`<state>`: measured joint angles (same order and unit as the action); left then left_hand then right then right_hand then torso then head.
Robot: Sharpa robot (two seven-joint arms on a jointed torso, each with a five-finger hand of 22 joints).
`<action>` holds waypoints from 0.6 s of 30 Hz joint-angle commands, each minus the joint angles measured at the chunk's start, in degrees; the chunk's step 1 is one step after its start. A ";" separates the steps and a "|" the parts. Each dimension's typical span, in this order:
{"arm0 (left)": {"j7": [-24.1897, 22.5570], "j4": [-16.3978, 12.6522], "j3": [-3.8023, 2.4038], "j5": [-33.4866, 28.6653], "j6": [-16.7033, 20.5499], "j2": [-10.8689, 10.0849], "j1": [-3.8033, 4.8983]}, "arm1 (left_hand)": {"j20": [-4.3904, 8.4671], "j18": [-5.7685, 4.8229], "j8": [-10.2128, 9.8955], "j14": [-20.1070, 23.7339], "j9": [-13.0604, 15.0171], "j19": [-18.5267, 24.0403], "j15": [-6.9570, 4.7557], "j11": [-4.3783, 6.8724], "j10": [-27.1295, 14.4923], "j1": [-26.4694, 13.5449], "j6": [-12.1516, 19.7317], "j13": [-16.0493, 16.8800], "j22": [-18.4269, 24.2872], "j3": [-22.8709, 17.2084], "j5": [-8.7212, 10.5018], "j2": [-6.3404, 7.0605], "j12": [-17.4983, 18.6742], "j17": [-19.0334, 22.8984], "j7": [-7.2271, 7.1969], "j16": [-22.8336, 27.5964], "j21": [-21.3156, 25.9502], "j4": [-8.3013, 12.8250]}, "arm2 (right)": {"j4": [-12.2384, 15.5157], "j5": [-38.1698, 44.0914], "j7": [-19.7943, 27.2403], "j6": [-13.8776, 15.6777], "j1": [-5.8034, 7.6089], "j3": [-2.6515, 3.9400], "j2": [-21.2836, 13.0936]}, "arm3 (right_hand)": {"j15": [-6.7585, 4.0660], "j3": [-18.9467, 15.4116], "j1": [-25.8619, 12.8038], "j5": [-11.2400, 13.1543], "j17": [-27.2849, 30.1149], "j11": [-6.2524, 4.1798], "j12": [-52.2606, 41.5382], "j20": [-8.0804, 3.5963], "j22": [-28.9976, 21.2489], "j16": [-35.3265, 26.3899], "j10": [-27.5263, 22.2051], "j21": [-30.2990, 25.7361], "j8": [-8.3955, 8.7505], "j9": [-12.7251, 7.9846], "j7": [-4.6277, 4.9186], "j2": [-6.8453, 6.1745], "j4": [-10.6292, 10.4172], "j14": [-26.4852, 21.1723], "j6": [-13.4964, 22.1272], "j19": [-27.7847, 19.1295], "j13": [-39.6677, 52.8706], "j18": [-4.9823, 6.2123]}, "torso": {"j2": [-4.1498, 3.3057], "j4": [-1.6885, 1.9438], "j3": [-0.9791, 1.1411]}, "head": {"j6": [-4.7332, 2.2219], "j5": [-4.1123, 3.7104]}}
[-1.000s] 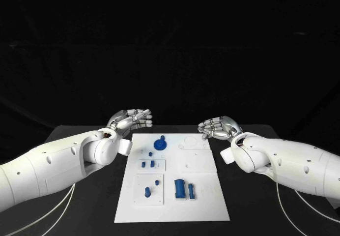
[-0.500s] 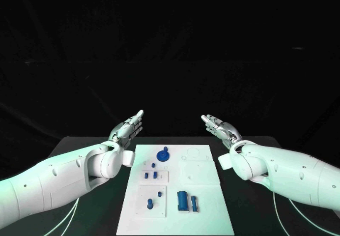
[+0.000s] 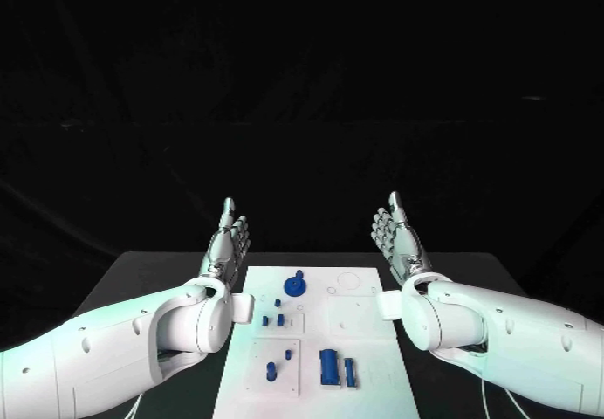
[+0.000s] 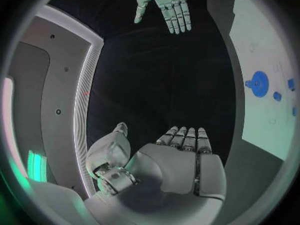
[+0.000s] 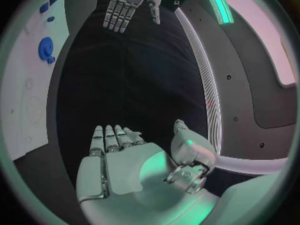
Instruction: Assemble the parts on the task board
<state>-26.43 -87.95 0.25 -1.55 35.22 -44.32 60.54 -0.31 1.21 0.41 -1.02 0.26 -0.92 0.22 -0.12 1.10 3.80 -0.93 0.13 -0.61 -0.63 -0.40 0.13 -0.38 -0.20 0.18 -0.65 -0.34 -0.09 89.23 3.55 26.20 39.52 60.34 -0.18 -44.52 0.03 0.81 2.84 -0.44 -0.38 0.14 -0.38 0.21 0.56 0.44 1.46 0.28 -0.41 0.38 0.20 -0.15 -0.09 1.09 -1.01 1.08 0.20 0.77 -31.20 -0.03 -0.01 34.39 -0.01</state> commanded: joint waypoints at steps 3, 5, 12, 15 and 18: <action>-3.33 -1.92 -0.24 1.54 8.77 -0.35 -0.36 | 0.31 -1.21 -0.41 1.02 -0.26 0.92 -0.22 0.12 -1.10 -3.80 0.93 -0.13 0.61 0.63 0.40 -0.13 0.38 0.20 -0.18 0.65 0.34 0.09 | 0.72 -3.55 3.59 4.59 -0.18 0.18 -0.17 | -0.03 -0.81 -2.84 0.44 0.38 -0.14 0.38 -0.21 -0.56 -0.44 -1.46 -0.28 0.41 -0.38 -0.20 0.15 0.09 -1.09 1.01 -1.08 -0.20 -0.77 | 0.02 0.03 0.01 | -0.01 0.01; -3.36 -2.01 -0.25 1.55 8.89 -0.37 -0.38 | 0.31 -1.21 -0.41 1.02 -0.26 0.92 -0.22 0.12 -1.10 -3.80 0.93 -0.13 0.61 0.63 0.40 -0.13 0.38 0.20 -0.18 0.65 0.34 0.09 | 0.72 -3.55 3.59 4.59 -0.18 0.18 -0.17 | -0.03 -0.81 -2.84 0.44 0.38 -0.14 0.38 -0.21 -0.56 -0.44 -1.46 -0.28 0.41 -0.38 -0.20 0.15 0.09 -1.09 1.01 -1.08 -0.20 -0.77 | 0.02 0.03 0.01 | -0.01 0.01; -3.36 -2.01 -0.25 1.55 8.89 -0.37 -0.38 | 0.31 -1.21 -0.41 1.02 -0.26 0.92 -0.22 0.12 -1.10 -3.80 0.93 -0.13 0.61 0.63 0.40 -0.13 0.38 0.20 -0.18 0.65 0.34 0.09 | 0.72 -3.55 3.59 4.59 -0.18 0.18 -0.17 | -0.03 -0.81 -2.84 0.44 0.38 -0.14 0.38 -0.21 -0.56 -0.44 -1.46 -0.28 0.41 -0.38 -0.20 0.15 0.09 -1.09 1.01 -1.08 -0.20 -0.77 | 0.02 0.03 0.01 | -0.01 0.01; -3.36 -2.01 -0.25 1.55 8.89 -0.37 -0.38 | 0.31 -1.21 -0.41 1.02 -0.26 0.92 -0.22 0.12 -1.10 -3.80 0.93 -0.13 0.61 0.63 0.40 -0.13 0.38 0.20 -0.18 0.65 0.34 0.09 | 0.72 -3.55 3.59 4.59 -0.18 0.18 -0.17 | -0.03 -0.81 -2.84 0.44 0.38 -0.14 0.38 -0.21 -0.56 -0.44 -1.46 -0.28 0.41 -0.38 -0.20 0.15 0.09 -1.09 1.01 -1.08 -0.20 -0.77 | 0.02 0.03 0.01 | -0.01 0.01; -3.36 -2.01 -0.25 1.55 8.89 -0.37 -0.38 | 0.31 -1.21 -0.41 1.02 -0.26 0.92 -0.22 0.12 -1.10 -3.80 0.93 -0.13 0.61 0.63 0.40 -0.13 0.38 0.20 -0.18 0.65 0.34 0.09 | 0.72 -3.55 3.59 4.59 -0.18 0.18 -0.17 | -0.03 -0.81 -2.84 0.44 0.38 -0.14 0.38 -0.21 -0.56 -0.44 -1.46 -0.28 0.41 -0.38 -0.20 0.15 0.09 -1.09 1.01 -1.08 -0.20 -0.77 | 0.02 0.03 0.01 | -0.01 0.01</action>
<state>-28.53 -89.78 0.06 -0.73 43.26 -44.74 60.15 -0.01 0.34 0.19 -0.21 0.05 -0.21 0.02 -0.01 0.21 0.37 -0.31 0.05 -0.05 -0.24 -0.20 -0.05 -0.38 -0.05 0.00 -0.37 -0.34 0.00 89.85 -0.02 28.67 43.93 60.19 -0.04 -44.69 -0.01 0.25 0.32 -0.19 -0.06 0.00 -0.38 0.00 0.06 0.13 0.30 0.28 -0.20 0.05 0.00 -0.01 0.00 0.29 -0.20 0.27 0.06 0.79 -31.18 0.00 0.01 34.37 0.00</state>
